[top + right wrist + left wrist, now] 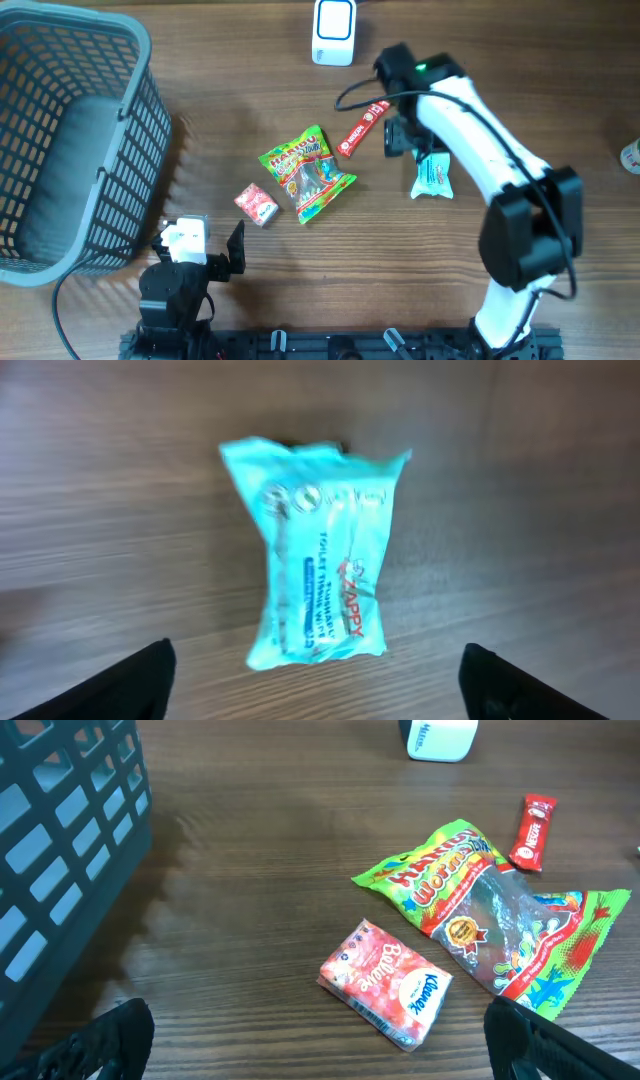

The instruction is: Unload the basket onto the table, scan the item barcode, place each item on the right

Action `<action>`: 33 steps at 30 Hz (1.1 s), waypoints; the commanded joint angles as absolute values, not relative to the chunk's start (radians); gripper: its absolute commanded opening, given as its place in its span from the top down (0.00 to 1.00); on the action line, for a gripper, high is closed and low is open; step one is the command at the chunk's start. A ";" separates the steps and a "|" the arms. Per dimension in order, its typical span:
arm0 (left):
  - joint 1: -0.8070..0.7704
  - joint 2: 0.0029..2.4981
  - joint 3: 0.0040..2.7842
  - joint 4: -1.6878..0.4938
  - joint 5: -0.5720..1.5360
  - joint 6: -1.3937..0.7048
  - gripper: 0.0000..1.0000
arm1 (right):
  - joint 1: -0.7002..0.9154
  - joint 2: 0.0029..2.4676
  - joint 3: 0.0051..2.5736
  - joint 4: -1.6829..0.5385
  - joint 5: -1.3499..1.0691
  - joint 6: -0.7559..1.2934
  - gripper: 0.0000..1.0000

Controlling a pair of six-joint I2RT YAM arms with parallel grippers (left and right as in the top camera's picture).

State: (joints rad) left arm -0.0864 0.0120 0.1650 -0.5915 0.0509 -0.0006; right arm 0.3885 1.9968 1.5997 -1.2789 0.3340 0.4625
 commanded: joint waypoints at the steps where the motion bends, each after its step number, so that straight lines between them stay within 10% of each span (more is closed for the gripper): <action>1: -0.081 0.007 0.154 -0.587 0.048 0.015 0.00 | 0.392 2.060 1.541 -1.240 0.459 0.530 0.12; 9: -0.081 0.007 0.154 -0.587 0.048 0.015 0.00 | 0.392 2.193 1.530 -1.137 0.517 0.500 0.19; 15: -0.081 0.007 0.154 -0.587 0.048 0.015 0.00 | 0.392 2.258 1.530 -1.193 0.568 0.587 0.70; 20: -0.081 0.007 0.154 -0.587 0.048 0.015 0.00 | 0.396 2.255 1.621 -1.323 0.474 0.594 0.91; 33: -0.081 0.007 0.154 -0.587 0.048 0.015 0.00 | 0.376 2.254 2.014 -1.594 -0.940 -0.159 0.93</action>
